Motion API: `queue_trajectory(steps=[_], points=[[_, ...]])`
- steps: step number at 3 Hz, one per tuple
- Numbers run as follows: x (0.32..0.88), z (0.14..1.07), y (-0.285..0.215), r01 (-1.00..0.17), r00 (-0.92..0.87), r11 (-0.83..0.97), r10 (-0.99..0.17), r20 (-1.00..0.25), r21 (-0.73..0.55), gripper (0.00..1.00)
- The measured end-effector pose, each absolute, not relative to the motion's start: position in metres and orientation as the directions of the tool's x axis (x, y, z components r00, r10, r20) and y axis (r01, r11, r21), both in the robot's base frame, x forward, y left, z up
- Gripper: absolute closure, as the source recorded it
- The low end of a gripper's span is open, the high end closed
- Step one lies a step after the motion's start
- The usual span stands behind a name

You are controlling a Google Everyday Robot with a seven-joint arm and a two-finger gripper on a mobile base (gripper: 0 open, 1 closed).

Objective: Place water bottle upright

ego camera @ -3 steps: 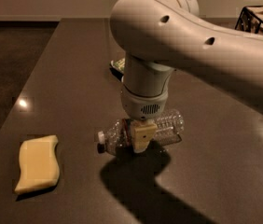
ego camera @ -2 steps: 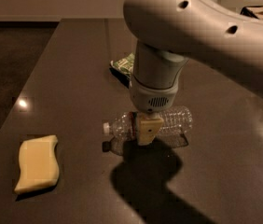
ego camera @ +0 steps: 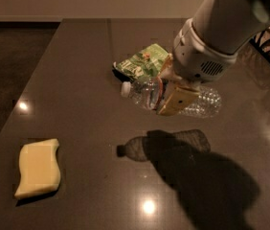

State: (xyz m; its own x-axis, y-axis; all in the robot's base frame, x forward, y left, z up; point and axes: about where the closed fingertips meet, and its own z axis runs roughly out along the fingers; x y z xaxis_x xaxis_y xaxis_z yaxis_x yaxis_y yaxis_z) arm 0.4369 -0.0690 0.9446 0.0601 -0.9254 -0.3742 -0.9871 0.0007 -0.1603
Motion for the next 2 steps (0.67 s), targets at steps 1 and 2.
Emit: queue_trajectory(steps=[1,2], points=[[0.445,0.973,-0.078,-0.983,0.059,0.043,-0.847,-0.528,-0.179,1.00],[0.457,0.990,-0.084,-0.978,0.024,0.133,-0.686,-0.727,-0.158,1.00]])
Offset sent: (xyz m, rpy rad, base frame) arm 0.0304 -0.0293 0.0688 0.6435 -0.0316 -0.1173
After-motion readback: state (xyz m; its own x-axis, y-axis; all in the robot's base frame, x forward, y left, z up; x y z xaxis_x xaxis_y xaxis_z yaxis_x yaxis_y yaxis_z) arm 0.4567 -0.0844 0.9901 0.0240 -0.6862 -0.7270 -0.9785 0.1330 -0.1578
